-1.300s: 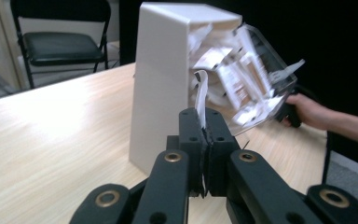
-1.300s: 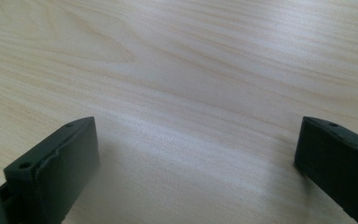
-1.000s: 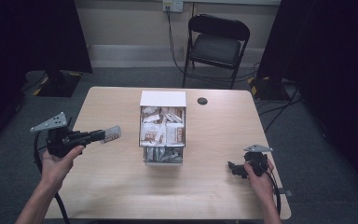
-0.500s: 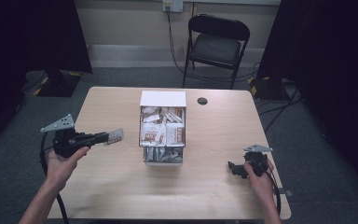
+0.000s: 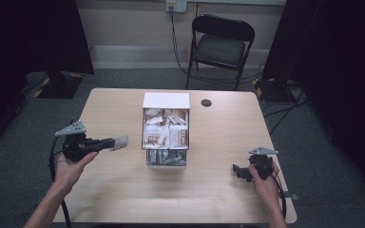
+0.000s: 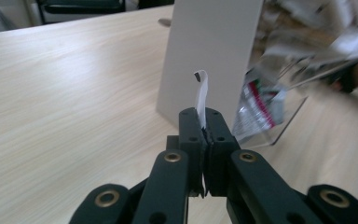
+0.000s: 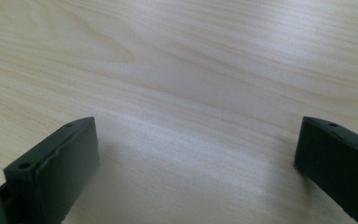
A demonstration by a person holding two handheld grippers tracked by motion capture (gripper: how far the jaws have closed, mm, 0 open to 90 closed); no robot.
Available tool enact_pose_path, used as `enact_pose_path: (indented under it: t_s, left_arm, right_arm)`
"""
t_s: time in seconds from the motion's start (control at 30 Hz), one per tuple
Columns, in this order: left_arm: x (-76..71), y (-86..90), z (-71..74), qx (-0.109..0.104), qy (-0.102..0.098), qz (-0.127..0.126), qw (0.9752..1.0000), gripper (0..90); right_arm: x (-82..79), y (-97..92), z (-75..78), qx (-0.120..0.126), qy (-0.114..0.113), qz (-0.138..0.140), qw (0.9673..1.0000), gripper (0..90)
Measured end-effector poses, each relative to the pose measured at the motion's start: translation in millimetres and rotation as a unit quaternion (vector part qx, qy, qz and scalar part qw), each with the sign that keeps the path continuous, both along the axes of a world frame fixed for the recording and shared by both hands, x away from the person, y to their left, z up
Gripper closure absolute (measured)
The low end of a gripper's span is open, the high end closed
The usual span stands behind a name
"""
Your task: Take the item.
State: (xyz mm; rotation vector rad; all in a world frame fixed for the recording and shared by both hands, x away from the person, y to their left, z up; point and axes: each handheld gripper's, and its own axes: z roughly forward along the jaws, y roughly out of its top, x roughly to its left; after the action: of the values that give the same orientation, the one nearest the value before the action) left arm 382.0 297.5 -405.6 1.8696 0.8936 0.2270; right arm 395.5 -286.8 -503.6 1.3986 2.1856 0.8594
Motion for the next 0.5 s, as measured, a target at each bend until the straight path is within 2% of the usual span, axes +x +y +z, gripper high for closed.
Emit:
enact_pose_path:
  t_s: [0.03,0.1,0.13,0.23,0.27,0.5]
  left_arm:
    - [0.3,-0.4,-1.5,-0.001,0.003,0.0,1.0,88.1]
    - [2.4,1.5,-5.5,-0.021,0.01,-0.001,0.9997,88.1]
    - [3.4,1.9,-6.4,-0.017,0.011,0.001,0.9998,88.1]
    - [6.9,5.2,-10.3,-0.021,0.02,0.006,0.9996,88.1]
    - [8.2,5.9,-12.5,-0.014,0.023,0.009,0.9996,88.1]
    - [15.0,7.3,-26.9,-0.006,0.044,0.017,0.9989,88.1]
  right_arm:
    - [0.0,0.0,0.0,0.0,0.0,0.0,1.0,0.0]
    - [0.0,0.0,0.0,0.0,0.0,0.0,1.0,0.0]
    - [0.0,0.0,0.0,0.0,0.0,0.0,1.0,0.0]
    - [0.0,0.0,0.0,0.0,0.0,0.0,1.0,0.0]
    - [0.0,0.0,0.0,0.0,0.0,0.0,1.0,0.0]
    - [0.0,0.0,0.0,0.0,0.0,0.0,1.0,0.0]
